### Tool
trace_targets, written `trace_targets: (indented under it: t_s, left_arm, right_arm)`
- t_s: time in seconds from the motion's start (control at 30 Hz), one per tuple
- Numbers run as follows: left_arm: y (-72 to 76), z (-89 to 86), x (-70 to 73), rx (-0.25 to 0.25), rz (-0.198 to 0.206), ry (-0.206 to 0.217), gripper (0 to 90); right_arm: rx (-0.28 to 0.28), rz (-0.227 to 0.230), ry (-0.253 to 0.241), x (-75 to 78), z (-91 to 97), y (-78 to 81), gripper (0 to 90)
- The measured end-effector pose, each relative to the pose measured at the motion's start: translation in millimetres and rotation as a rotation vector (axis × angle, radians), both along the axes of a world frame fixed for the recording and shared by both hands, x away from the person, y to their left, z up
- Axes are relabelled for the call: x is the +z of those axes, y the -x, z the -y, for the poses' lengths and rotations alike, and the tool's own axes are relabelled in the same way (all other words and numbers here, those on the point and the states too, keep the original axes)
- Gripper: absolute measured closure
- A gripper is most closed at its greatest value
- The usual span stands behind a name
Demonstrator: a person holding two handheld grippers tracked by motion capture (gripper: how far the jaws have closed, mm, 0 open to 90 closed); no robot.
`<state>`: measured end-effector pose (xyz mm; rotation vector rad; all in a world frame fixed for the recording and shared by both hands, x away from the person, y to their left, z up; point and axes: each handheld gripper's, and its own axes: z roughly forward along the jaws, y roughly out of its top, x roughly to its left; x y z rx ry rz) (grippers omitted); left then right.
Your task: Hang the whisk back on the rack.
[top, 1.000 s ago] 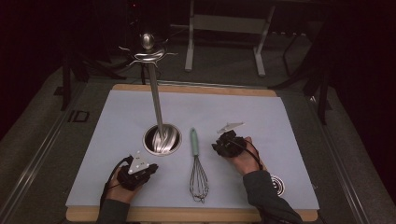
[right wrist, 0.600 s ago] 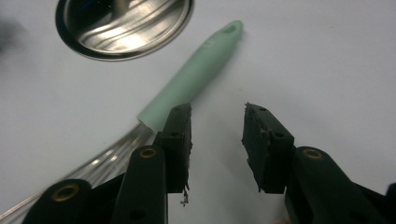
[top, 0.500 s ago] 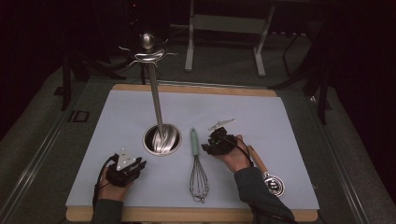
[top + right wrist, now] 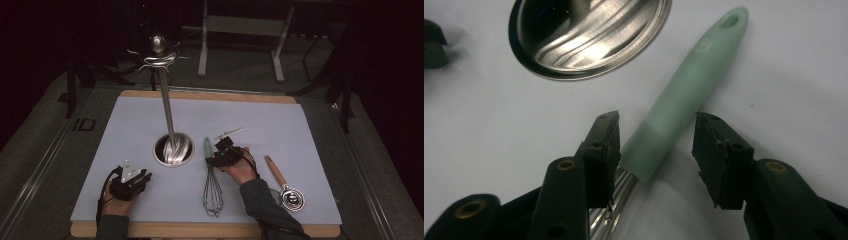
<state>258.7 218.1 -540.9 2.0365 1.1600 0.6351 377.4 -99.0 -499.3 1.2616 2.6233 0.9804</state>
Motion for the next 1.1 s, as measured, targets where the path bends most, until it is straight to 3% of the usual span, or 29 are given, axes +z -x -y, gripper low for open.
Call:
trace_targets:
  t_s: [0.1, 0.3, 0.43, 0.7, 0.9, 0.97, 1.1]
  left_arm:
    - [-0.1, -0.1, 0.0, 0.003, -0.001, -0.001, 72.2]
    - [-0.5, 0.7, -0.4, 0.003, -0.007, -0.011, 72.2]
    - [-0.6, 3.1, -1.1, -0.001, -0.007, -0.03, 72.2]
    - [-0.8, 2.8, -1.1, -0.002, -0.01, -0.03, 71.8]
    - [-0.9, 2.4, -1.3, 0.0, -0.011, -0.028, 71.3]
    - [-0.9, 2.2, -1.3, 0.001, -0.012, -0.027, 70.9]
    - [-1.0, 2.2, -1.4, 0.002, -0.012, -0.026, 70.7]
  right_arm:
    - [-0.024, -0.036, -0.014, -5.5, -4.3, -2.4, 53.7]
    - [-0.042, -0.066, 0.041, -13.0, -11.6, -3.9, 51.5]
    - [-0.028, -0.048, 0.108, -12.3, -19.3, -2.8, 51.8]
    - [-0.02, -0.043, 0.195, -8.9, -20.1, -3.6, 59.3]
    - [-0.03, -0.04, 0.216, -6.4, -7.9, -6.7, 66.7]
    - [-0.039, -0.041, 0.205, -5.7, -2.7, -8.3, 67.9]
    - [-0.028, -0.09, 0.166, -5.3, 2.1, -12.7, 67.3]
